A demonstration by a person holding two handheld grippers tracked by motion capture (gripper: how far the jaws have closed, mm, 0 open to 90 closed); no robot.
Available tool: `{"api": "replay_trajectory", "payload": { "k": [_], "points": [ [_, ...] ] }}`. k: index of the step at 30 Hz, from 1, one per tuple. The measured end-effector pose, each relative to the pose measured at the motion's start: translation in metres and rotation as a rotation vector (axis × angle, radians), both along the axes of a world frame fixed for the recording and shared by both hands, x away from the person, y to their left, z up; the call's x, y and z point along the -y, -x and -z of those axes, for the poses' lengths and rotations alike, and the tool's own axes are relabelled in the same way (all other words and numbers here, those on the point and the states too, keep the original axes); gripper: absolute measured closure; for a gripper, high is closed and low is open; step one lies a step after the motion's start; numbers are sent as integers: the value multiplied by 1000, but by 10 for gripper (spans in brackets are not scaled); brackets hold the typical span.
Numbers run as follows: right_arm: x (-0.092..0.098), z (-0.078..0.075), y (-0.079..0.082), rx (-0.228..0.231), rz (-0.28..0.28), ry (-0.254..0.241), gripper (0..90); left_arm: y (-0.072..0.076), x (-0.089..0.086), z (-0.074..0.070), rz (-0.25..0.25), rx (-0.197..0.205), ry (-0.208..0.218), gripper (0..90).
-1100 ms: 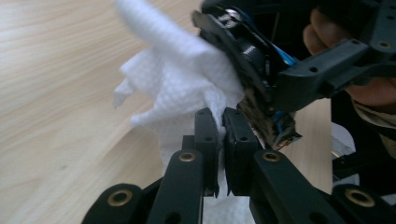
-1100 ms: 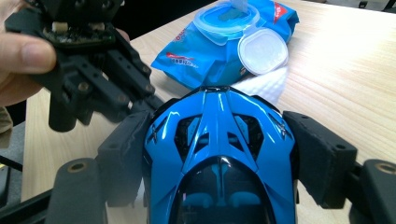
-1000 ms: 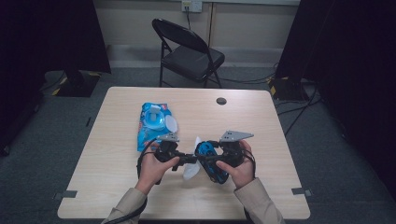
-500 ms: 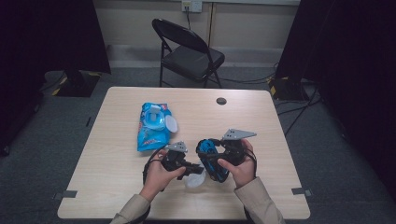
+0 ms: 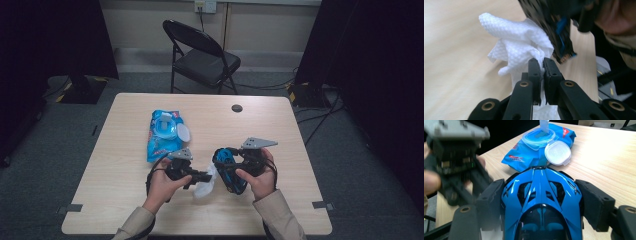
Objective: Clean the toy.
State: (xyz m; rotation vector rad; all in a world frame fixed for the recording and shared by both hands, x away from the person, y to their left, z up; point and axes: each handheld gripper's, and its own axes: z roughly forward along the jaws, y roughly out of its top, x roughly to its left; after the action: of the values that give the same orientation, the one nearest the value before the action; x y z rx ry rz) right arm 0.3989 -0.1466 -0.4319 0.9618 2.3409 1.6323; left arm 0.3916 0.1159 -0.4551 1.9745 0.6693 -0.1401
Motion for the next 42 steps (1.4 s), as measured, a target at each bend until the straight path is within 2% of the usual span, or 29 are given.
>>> {"api": "replay_trajectory", "payload": {
  "k": [6,9,11,20,25,28,42],
  "points": [
    [-3,1,1,1,-13,4,262,-13,-13,-22,-58,41,17,851],
    [-5,0,2,0,-24,3,262,-18,-14,-27,-60,41,30,851],
    [-6,0,2,0,-27,2,262,-18,-12,-27,-44,38,36,851],
    [-2,1,1,-4,-13,-2,262,-8,3,-10,16,14,32,852],
    [-2,2,0,-6,-11,-3,262,-2,12,-6,46,16,22,852],
    [-2,3,0,-9,-11,-1,262,2,18,-2,67,15,0,851],
    [-3,4,-1,-13,-6,-5,262,14,36,22,126,-17,-56,849]
  ]
}}
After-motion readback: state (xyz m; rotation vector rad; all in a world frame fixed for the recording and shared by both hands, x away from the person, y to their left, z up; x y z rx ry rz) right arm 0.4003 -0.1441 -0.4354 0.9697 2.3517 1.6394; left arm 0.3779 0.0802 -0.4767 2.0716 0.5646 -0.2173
